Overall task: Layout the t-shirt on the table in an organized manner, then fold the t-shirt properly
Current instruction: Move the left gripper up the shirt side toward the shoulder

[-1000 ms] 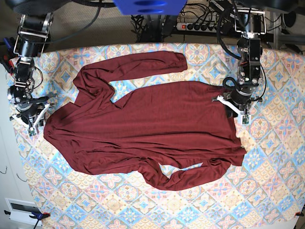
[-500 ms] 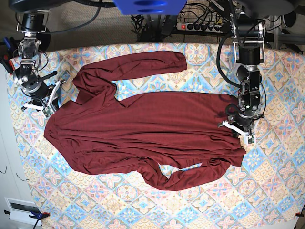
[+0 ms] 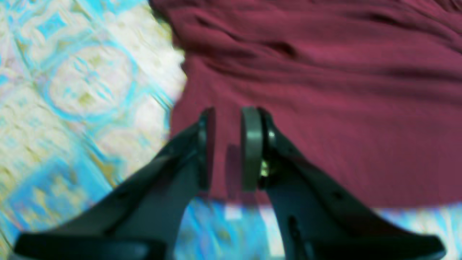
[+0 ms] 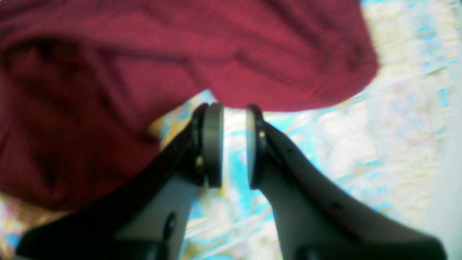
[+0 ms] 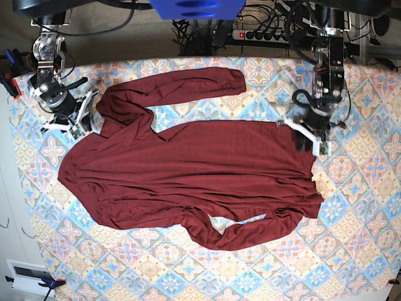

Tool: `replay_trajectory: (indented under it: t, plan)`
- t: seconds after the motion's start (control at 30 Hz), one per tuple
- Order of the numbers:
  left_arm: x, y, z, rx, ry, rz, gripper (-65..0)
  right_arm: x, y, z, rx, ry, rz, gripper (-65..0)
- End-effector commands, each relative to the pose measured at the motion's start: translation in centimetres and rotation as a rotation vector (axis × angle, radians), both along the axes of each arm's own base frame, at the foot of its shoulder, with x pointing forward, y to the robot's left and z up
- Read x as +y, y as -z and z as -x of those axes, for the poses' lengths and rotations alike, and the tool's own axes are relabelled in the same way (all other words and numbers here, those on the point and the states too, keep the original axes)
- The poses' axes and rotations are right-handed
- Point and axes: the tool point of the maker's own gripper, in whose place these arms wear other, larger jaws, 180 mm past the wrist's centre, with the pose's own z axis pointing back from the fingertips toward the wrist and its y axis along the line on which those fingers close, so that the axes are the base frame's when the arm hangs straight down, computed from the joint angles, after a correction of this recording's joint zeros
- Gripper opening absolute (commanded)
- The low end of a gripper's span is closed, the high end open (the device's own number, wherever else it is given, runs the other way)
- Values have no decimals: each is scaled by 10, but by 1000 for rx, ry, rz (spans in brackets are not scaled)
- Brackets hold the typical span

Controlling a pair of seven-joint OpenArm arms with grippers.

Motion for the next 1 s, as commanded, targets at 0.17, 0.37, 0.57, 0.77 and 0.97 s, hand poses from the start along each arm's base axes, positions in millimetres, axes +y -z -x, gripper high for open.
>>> replay_trajectory:
  t: [0.17,0.37,0.57,0.77,0.97]
  plan:
    - [19,22,8,67,-40,-8,-525,30,-20,-12,-71,-92,-17,-551]
    - [37,32,-16,78,-106,11,-525,43,-20,-9,-69,-125,-25,-551]
    - [9,38,-49,78,-75,61,-525,42,-16,-4,-55,-124,-25,-551]
    - [-1,32,-57,64,-49,64,-525,42,-13,0,-44,-123,-25,-551]
    - [12,15,-26,24,-67,42,-524,42,-14,0,-45,-123,-25,-551]
